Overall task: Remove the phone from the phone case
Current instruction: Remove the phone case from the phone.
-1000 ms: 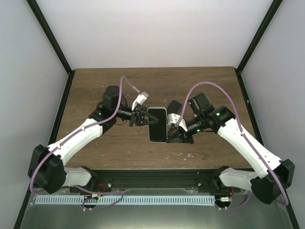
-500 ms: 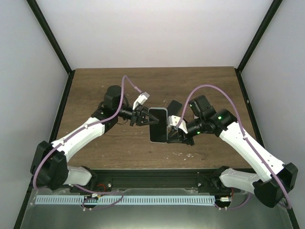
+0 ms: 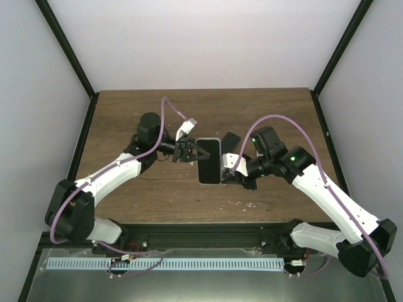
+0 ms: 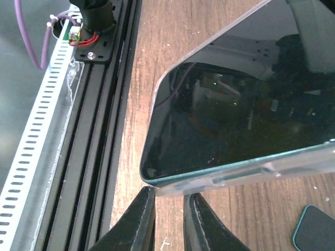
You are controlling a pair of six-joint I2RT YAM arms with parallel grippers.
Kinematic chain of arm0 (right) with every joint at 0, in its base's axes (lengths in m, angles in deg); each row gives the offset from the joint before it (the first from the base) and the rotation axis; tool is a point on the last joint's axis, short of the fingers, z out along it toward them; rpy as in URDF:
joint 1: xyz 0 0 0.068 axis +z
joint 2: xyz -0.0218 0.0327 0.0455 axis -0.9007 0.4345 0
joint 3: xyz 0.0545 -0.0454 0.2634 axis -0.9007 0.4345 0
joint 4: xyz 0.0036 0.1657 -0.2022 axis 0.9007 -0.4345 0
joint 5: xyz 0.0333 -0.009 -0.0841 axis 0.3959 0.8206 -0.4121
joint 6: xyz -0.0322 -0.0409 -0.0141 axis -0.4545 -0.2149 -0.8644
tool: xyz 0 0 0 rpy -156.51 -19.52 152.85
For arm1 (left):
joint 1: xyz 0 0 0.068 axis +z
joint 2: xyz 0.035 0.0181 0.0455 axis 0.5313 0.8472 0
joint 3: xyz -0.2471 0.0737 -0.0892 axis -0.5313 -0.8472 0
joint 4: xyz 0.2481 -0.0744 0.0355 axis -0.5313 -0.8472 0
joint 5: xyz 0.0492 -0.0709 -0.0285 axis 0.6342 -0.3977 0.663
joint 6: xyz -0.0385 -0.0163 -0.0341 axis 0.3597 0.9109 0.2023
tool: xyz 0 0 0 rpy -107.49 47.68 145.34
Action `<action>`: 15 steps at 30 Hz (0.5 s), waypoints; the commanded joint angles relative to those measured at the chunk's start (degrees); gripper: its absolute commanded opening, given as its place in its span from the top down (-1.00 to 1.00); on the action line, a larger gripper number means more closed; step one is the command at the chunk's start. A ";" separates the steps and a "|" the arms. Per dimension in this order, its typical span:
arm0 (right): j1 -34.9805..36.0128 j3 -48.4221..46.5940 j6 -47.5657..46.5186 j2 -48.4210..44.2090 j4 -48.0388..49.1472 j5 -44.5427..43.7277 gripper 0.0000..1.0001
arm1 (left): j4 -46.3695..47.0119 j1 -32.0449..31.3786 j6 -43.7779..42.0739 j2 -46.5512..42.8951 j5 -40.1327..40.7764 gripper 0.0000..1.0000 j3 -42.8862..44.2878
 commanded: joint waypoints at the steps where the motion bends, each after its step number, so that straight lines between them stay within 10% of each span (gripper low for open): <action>1: 1.08 -0.94 -4.31 -1.48 7.52 -3.60 0.87 | 2.38 -0.45 5.21 0.96 -0.46 1.00 -0.18; 15: 0.56 3.31 10.51 -0.78 18.44 -2.50 0.69 | 3.19 -0.72 5.50 0.27 0.52 1.00 -0.74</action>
